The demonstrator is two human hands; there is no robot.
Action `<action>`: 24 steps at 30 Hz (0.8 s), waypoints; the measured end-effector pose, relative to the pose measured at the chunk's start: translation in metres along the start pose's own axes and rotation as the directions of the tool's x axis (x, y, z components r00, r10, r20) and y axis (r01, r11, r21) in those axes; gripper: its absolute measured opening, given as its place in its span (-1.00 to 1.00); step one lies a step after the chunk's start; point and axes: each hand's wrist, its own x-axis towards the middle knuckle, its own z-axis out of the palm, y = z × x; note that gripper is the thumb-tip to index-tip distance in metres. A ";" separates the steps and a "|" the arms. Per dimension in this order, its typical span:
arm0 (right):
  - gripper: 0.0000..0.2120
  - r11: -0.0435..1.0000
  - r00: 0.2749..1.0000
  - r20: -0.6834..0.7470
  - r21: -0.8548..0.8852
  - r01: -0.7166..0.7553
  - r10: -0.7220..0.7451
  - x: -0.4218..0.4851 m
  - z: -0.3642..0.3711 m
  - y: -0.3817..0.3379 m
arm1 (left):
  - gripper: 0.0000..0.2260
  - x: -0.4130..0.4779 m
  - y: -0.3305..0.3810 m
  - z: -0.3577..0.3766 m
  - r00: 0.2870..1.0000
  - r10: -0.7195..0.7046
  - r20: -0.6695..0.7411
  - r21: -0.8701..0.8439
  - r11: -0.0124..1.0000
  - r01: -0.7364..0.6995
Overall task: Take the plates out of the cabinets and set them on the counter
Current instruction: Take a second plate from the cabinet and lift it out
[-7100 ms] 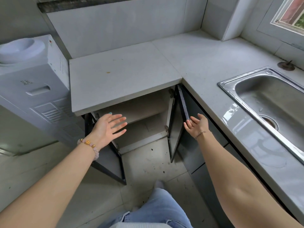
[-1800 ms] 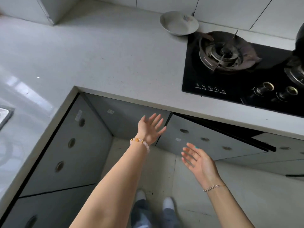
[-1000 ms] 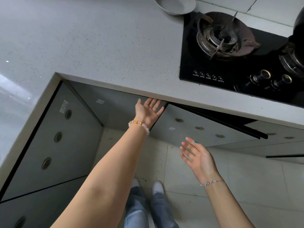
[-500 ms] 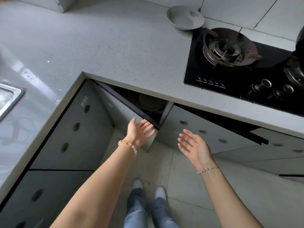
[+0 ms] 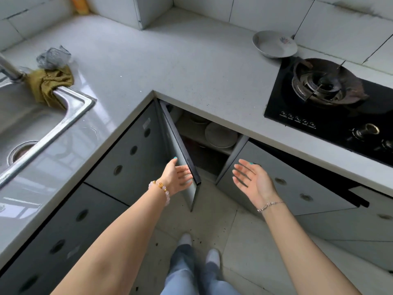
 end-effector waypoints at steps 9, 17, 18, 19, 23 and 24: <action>-0.77 0.998 0.997 0.078 -0.065 -0.022 0.027 -0.006 0.029 0.012 | -0.59 -0.025 0.019 -0.063 0.965 0.153 -0.213 0.269 0.959 -0.093; -0.77 0.993 0.988 0.151 -0.117 -0.026 0.044 -0.011 0.054 0.024 | -0.57 -0.046 0.034 -0.124 0.932 0.259 -0.253 0.299 0.937 -0.179; -0.77 0.992 0.986 0.159 -0.122 -0.024 0.044 -0.012 0.056 0.025 | -0.56 -0.048 0.034 -0.128 0.925 0.279 -0.258 0.295 0.934 -0.200; -0.77 0.992 0.985 0.166 -0.127 -0.026 0.047 -0.012 0.058 0.026 | -0.55 -0.051 0.034 -0.130 0.916 0.302 -0.263 0.297 0.929 -0.221; -0.77 0.988 0.981 0.183 -0.151 -0.037 0.065 -0.015 0.065 0.030 | -0.59 -0.059 0.034 -0.132 0.856 0.430 -0.286 0.419 0.860 -0.292; -0.77 0.987 0.980 0.188 -0.155 -0.038 0.068 -0.016 0.066 0.031 | -0.61 -0.060 0.034 -0.133 0.845 0.449 -0.289 0.450 0.843 -0.295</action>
